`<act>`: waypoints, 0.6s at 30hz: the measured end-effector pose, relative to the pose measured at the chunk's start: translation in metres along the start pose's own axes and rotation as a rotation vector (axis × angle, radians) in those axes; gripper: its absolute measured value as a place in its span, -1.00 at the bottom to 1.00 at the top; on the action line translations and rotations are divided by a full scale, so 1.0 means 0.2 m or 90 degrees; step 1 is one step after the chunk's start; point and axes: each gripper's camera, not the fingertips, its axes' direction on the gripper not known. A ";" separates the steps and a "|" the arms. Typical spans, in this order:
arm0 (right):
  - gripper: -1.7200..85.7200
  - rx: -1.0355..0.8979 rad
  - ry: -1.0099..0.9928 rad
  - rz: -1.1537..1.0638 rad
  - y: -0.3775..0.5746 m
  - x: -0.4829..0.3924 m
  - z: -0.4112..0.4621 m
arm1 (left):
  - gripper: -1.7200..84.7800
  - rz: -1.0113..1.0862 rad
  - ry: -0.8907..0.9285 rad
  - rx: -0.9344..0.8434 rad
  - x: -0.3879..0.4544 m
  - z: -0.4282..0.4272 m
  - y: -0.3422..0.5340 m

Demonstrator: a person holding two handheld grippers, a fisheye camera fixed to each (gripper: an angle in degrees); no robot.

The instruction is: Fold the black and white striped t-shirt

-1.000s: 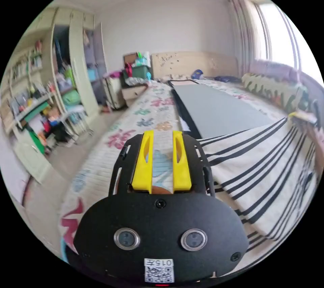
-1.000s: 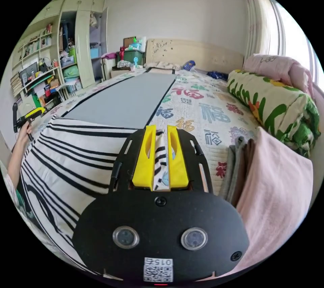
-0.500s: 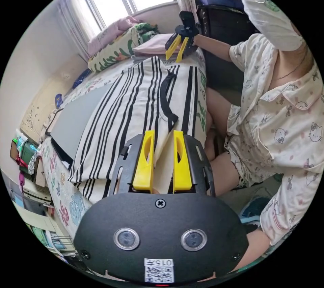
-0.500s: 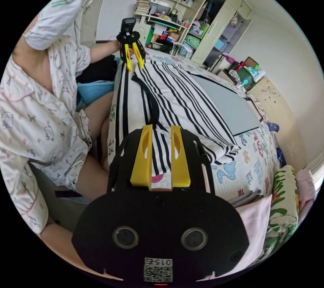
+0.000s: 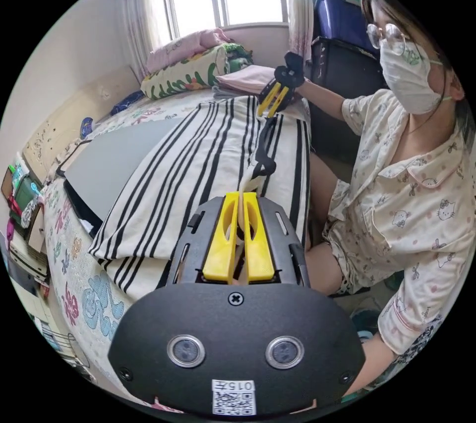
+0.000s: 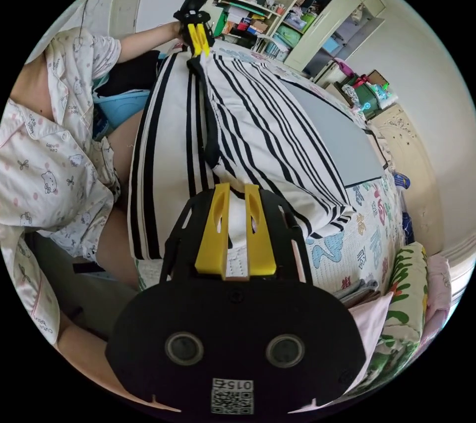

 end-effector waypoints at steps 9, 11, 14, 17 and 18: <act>-0.96 0.138 0.321 0.282 -0.66 1.19 -0.35 | -0.91 -0.232 -0.238 0.145 -1.10 -0.18 -0.93; -0.94 0.170 0.351 0.413 -0.83 1.56 -0.40 | -0.88 -0.384 -0.332 0.234 -1.31 -0.23 -1.08; -0.85 0.226 0.303 0.566 -0.91 1.82 -0.48 | -0.80 -0.481 -0.372 0.370 -1.24 -0.21 -1.15; -0.79 0.215 0.182 0.465 -0.90 1.72 -0.46 | -0.75 -0.335 -0.276 0.243 -1.10 0.01 -1.28; -0.76 0.183 0.162 0.418 -0.87 1.64 -0.40 | -0.74 -0.281 -0.252 0.159 -1.03 0.14 -1.31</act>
